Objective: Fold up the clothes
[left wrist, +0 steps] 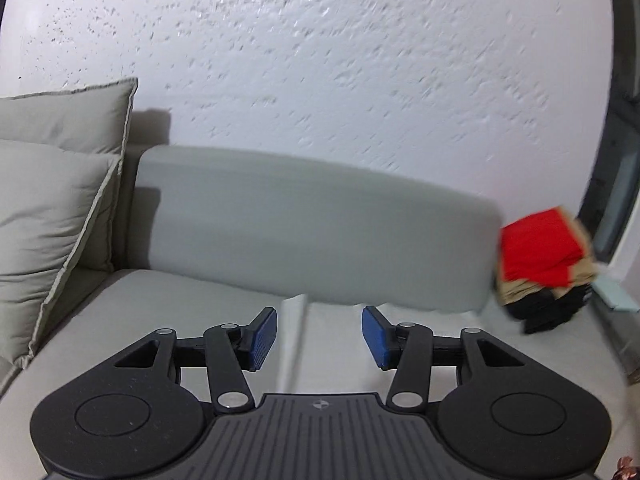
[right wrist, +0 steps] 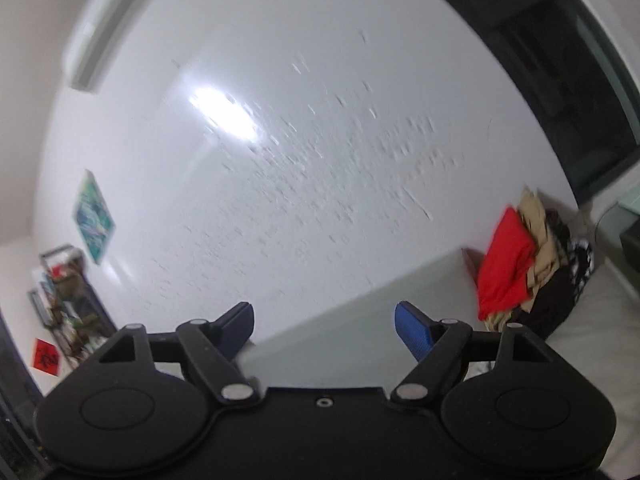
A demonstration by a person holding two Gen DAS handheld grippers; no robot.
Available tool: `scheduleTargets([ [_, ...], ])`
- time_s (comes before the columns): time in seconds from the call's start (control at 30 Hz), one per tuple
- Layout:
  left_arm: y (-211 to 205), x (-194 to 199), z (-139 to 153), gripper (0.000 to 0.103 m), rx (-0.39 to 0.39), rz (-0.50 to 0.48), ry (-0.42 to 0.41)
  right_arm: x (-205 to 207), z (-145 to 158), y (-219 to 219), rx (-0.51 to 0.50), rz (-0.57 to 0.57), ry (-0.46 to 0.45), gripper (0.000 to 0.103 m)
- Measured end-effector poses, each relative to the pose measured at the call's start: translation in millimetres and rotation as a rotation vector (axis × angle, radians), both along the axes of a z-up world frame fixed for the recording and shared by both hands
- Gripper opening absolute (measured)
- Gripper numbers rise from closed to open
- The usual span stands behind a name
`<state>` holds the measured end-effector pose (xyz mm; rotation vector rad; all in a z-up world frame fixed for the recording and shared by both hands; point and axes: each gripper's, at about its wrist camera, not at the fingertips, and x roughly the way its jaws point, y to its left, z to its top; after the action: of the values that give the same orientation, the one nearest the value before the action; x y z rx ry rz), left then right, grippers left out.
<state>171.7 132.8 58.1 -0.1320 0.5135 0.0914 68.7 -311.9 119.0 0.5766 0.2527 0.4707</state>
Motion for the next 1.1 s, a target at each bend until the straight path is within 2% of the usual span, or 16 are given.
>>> scheduleTargets([
  [0.07, 10, 25, -23, 0.056, 0.011, 0.004, 0.046, 44, -27, 9, -0.004, 0.018, 0.078, 0.079],
  [0.23, 34, 97, -89, 0.054, -0.014, 0.017, 0.187, 155, -123, 20, -0.026, -0.010, 0.340, 0.076],
  [0.3, 40, 125, -111, 0.051, -0.030, 0.032, 0.231, 198, -163, 22, -0.040, -0.036, 0.439, 0.058],
  [0.37, 43, 149, -127, 0.051, -0.051, 0.042, 0.255, 240, -201, 22, -0.057, -0.060, 0.532, 0.050],
  [0.43, 44, 166, -137, 0.051, -0.074, 0.047, 0.267, 278, -230, 23, -0.091, -0.072, 0.590, 0.047],
  [0.6, 55, 200, -160, 0.048, -0.126, 0.069, 0.284, 347, -271, 46, -0.267, -0.103, 0.615, 0.046],
  [0.83, 83, 205, -178, 0.048, -0.180, 0.124, 0.278, 395, -310, 67, -0.299, -0.200, 0.613, 0.046],
  [0.9, 91, 202, -183, 0.048, -0.184, 0.137, 0.280, 395, -317, 77, -0.333, -0.181, 0.597, 0.027],
  [0.93, 94, 201, -185, 0.048, -0.189, 0.142, 0.280, 394, -321, 82, -0.350, -0.166, 0.587, 0.026],
  [0.97, 98, 201, -187, 0.048, -0.195, 0.145, 0.281, 392, -324, 88, -0.391, -0.158, 0.570, 0.019],
  [1.0, 100, 200, -189, 0.048, -0.198, 0.149, 0.280, 388, -324, 96, -0.474, -0.168, 0.539, 0.003],
  [1.1, 104, 207, -191, 0.048, -0.196, 0.143, 0.272, 370, -319, 107, -0.675, -0.257, 0.434, 0.003],
])
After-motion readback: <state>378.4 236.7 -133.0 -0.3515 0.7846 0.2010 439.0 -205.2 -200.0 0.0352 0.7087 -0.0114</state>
